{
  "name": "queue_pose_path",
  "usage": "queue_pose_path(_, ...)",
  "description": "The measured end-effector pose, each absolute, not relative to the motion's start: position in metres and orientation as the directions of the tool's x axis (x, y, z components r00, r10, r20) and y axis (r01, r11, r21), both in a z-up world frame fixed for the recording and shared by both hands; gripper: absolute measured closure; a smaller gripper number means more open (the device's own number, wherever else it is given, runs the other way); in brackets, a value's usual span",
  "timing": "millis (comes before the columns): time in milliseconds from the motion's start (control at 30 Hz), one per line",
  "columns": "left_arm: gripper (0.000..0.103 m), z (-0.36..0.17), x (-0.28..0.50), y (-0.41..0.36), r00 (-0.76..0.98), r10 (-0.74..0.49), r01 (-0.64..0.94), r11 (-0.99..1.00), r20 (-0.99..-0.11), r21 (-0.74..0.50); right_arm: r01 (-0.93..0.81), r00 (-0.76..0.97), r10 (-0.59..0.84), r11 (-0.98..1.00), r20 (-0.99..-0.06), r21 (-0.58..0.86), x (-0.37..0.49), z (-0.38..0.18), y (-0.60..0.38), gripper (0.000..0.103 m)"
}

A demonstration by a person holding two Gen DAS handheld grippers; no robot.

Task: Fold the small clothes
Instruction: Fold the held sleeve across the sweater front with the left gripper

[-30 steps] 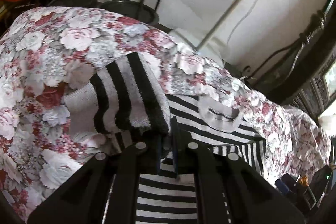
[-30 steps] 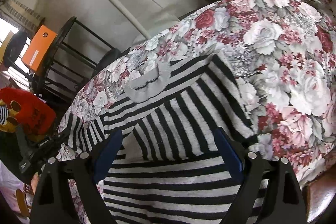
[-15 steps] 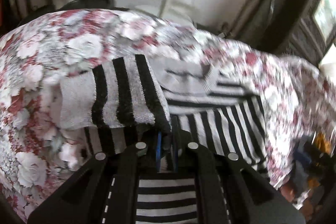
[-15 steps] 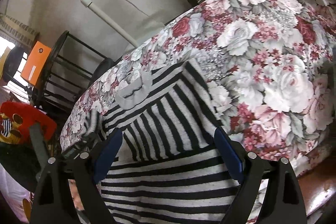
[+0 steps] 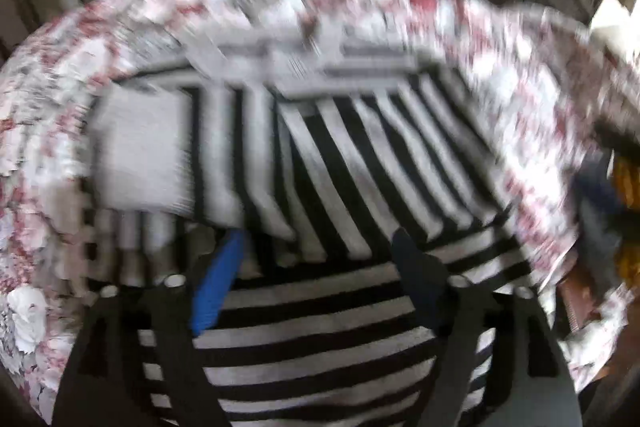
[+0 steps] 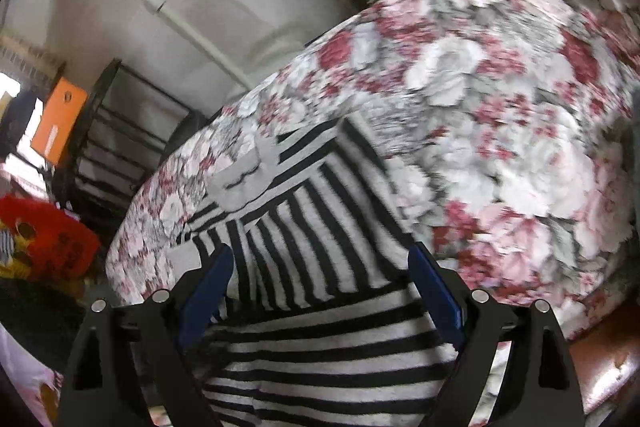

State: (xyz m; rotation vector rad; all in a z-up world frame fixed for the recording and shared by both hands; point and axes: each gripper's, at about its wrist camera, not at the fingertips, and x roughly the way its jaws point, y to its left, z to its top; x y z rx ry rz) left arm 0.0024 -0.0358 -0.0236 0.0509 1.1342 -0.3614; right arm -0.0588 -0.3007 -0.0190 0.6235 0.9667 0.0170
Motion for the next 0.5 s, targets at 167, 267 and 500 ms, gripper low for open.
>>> queue_pose_path(167,0.012,0.021,0.017,0.050,0.505,-0.251,0.116,0.968,-0.826,-0.224,0.128,0.533,0.287,0.903,-0.796,0.411,-0.032,-0.030,-0.235,0.014)
queue_pose_path(267,0.012,0.008,0.032,0.091,0.488,-0.110,0.009,0.993,-0.866,-0.121,-0.009,0.507,0.259,0.955,-0.822,0.295,-0.021,-0.039,-0.180,0.014)
queue_pose_path(500,0.013,-0.062,0.053,0.152,0.256,-0.033,-0.121,0.991,-0.966,-0.066,-0.285,0.530,0.123,0.958,-0.839,-0.039,-0.012,-0.067,-0.068,0.019)
